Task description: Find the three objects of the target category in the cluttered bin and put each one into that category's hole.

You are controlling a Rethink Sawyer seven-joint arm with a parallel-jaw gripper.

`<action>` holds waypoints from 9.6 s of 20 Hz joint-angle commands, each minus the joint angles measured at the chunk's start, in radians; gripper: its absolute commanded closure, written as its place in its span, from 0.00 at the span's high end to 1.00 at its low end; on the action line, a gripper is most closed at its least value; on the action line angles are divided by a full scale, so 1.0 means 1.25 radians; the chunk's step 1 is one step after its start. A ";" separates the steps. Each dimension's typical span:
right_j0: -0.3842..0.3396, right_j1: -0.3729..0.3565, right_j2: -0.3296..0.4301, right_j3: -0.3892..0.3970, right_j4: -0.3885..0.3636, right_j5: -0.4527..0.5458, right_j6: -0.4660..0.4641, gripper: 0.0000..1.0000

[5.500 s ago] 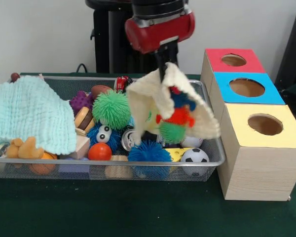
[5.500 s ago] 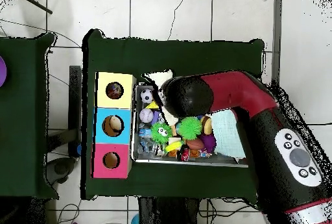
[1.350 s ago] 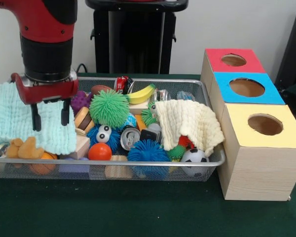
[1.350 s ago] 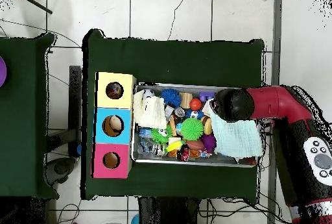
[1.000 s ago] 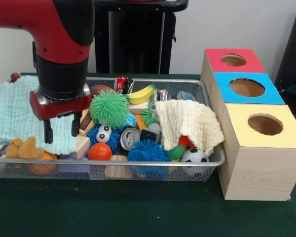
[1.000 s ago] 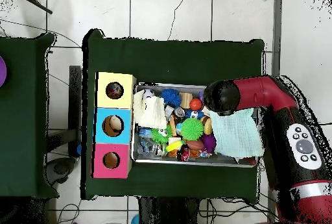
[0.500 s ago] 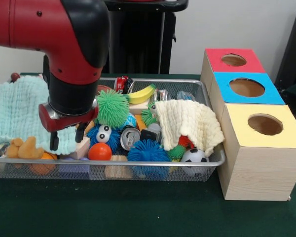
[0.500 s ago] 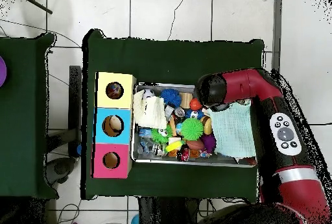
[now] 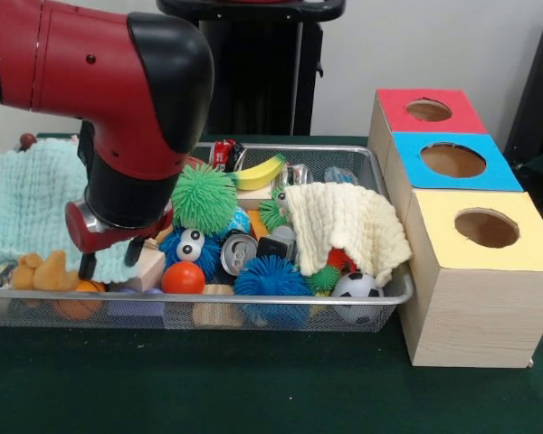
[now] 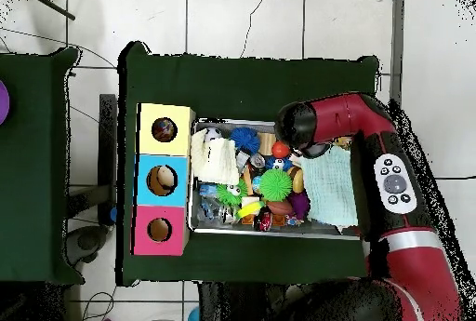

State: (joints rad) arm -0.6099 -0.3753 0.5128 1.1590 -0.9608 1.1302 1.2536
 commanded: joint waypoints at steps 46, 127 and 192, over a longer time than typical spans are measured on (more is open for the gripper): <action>0.013 0.120 -0.049 -0.038 0.006 0.184 -0.282 0.00; 0.062 -0.285 -0.048 0.512 0.489 -0.398 0.053 1.00; -0.199 -0.193 -0.014 0.431 0.116 -0.080 -0.188 1.00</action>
State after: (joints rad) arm -0.8420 -0.5778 0.4755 1.5646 -0.7691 1.0590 1.2552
